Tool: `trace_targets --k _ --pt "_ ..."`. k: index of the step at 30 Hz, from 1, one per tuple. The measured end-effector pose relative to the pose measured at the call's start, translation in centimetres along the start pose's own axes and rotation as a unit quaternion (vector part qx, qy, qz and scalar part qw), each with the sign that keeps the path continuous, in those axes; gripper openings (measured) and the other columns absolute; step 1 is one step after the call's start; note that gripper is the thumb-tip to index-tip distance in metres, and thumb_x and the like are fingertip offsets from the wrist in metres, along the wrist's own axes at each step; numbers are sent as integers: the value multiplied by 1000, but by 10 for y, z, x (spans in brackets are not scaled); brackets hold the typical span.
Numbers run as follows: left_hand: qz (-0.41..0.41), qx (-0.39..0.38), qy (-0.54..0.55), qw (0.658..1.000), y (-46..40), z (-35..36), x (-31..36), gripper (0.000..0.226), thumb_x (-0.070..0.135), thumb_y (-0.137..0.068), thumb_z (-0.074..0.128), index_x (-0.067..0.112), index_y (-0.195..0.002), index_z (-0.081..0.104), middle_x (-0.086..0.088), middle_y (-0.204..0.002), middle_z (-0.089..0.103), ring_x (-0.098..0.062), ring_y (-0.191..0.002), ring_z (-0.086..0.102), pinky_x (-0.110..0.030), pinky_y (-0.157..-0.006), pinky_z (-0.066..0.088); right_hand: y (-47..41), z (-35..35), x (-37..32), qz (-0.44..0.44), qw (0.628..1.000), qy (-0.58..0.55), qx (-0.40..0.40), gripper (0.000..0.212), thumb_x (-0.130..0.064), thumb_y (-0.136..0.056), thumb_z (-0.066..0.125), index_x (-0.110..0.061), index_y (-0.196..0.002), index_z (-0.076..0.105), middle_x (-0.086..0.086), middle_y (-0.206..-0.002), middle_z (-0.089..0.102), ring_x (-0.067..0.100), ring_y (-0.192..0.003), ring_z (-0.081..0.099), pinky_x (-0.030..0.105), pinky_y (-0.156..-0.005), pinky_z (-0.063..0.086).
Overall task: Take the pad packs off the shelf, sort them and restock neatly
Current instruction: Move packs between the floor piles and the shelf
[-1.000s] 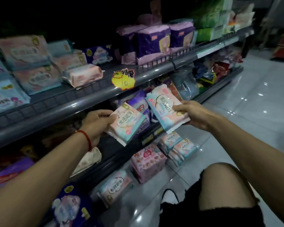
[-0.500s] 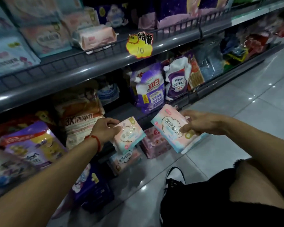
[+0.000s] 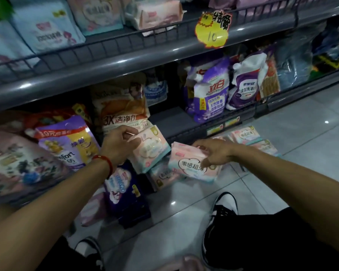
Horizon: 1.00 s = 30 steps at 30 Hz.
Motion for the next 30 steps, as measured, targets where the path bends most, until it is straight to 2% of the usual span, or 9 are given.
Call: trace_targets --k 2,6,8,11,15,18,24,27,30 --pt "-2 8 -19 1000 -2 -18 -12 20 11 -90 73 14 -110 70 0 -92 60 -12 -83 56 -37 -82 54 -36 17 -8 0 1000 9 -7 61 -12 -79 81 -22 -132 53 4 -127 64 21 -101 65 31 -84 55" --pt "-36 35 31 998 0 -38 -48 19 4 -90 72 10 -108 70 -9 -104 69 -25 -96 66 -49 -93 56 -92 43 -19 -2 997 63 -36 59 -14 -83 77 -20 -137 51 7 -133 60 24 -112 59 28 -87 47" --pt "-57 44 69 995 0 -41 -59 17 3 -90 72 16 -101 70 -13 -106 71 -31 -102 68 -54 -92 56 -113 56 -24 -13 994 88 -63 55 -13 -87 72 -20 -138 52 8 -136 59 27 -119 58 29 -92 48" --pt "-71 52 97 991 -8 -45 -65 23 5 -90 72 27 -91 67 -11 -103 71 -32 -100 68 -56 -87 57 -144 73 -33 -28 989 98 -106 47 -11 -90 66 -20 -136 58 6 -134 62 26 -117 60 33 -96 52" --pt "-90 47 128 986 -18 -44 -70 20 4 -93 70 23 -93 65 -7 -100 69 -32 -102 67 -56 -88 57 -179 88 -39 -30 986 109 -119 45 -15 -96 61 -21 -140 59 9 -140 61 27 -123 60 37 -103 51" --pt "-94 42 123 987 -22 -42 -77 22 6 -93 70 27 -92 65 -10 -107 70 -29 -102 68 -54 -89 57 -190 91 -33 -15 981 172 -90 48 -27 -97 63 -25 -144 54 8 -148 52 31 -136 49 46 -113 40" --pt "-109 34 133 985 -25 -38 -84 18 6 -93 70 22 -97 65 -10 -107 69 -28 -101 67 -48 -86 59 -177 101 -48 -56 948 312 41 52 -27 -98 62 -14 -146 49 13 -146 47 32 -138 42 48 -106 44" --pt "-105 34 125 986 -24 -34 -80 16 6 -93 70 15 -105 65 -9 -104 68 -24 -97 66 -34 -80 57 -169 99 -46 -48 953 286 87 51 -27 -97 61 -13 -144 48 13 -144 48 32 -135 43 49 -104 45" --pt "-108 19 138 984 -21 -24 -77 15 6 -92 71 15 -103 66 -13 -108 68 -26 -100 65 -39 -84 56 -156 70 -39 -30 978 167 119 31 -27 -99 56 -14 -126 62 13 -128 61 33 -120 58 45 -96 50"
Point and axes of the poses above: each hand's wrist, its own y-axis away from the middle knuckle, its own z-axis out of the palm, x = y × z, the point moved 10 cm from there along -y, towards the middle knuckle
